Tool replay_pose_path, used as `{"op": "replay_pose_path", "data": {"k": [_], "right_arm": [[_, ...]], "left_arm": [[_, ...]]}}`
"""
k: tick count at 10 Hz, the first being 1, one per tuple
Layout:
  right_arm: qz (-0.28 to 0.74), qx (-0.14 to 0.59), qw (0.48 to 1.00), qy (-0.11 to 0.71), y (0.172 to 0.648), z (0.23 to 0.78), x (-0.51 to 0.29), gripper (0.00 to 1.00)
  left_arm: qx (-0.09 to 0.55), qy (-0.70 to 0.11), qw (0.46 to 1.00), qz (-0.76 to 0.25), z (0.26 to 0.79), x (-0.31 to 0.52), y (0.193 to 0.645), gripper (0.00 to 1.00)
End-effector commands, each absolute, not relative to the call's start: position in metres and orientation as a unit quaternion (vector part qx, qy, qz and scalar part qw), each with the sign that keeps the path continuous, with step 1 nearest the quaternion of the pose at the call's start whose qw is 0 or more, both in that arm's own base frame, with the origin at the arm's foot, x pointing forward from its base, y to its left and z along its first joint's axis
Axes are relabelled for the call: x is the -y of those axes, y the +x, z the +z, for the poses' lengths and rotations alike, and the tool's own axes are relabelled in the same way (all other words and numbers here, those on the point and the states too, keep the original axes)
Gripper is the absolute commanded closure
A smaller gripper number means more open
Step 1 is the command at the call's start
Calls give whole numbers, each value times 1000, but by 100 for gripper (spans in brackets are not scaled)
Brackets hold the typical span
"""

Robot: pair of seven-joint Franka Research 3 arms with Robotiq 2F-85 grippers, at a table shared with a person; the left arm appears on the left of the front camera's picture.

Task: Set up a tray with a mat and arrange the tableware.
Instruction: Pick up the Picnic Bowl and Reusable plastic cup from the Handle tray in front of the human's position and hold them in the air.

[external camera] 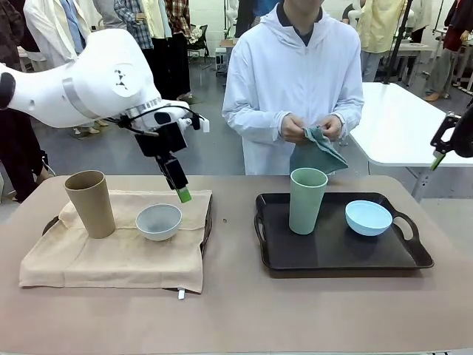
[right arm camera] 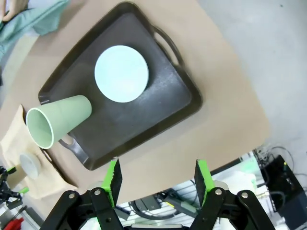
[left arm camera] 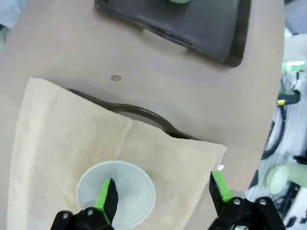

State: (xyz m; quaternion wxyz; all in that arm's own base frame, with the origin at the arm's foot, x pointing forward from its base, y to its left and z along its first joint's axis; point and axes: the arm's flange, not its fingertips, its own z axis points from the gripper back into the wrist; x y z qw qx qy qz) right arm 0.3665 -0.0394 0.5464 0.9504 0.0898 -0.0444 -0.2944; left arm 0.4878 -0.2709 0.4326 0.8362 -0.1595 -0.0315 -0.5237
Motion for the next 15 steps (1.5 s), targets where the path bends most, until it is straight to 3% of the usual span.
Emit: {"op": "replay_pose_path", "data": {"k": [1, 7, 8, 10, 15], "right_arm": [[-274, 50, 955, 105, 380, 539, 41, 21], [-294, 44, 950, 90, 366, 546, 39, 21], [-290, 48, 951, 95, 368, 547, 39, 21], [-264, 40, 963, 31, 412, 535, 31, 21], [-211, 67, 973, -61, 463, 505, -10, 21]], "left_arm": [[42, -155, 839, -520, 443, 263, 487, 0], [41, -157, 839, -520, 442, 265, 490, 0], [82, -155, 784, -596, 435, 279, 498, 0], [166, -212, 669, -693, 428, 322, 524, 0], [255, -261, 549, -752, 402, 396, 543, 0]]}}
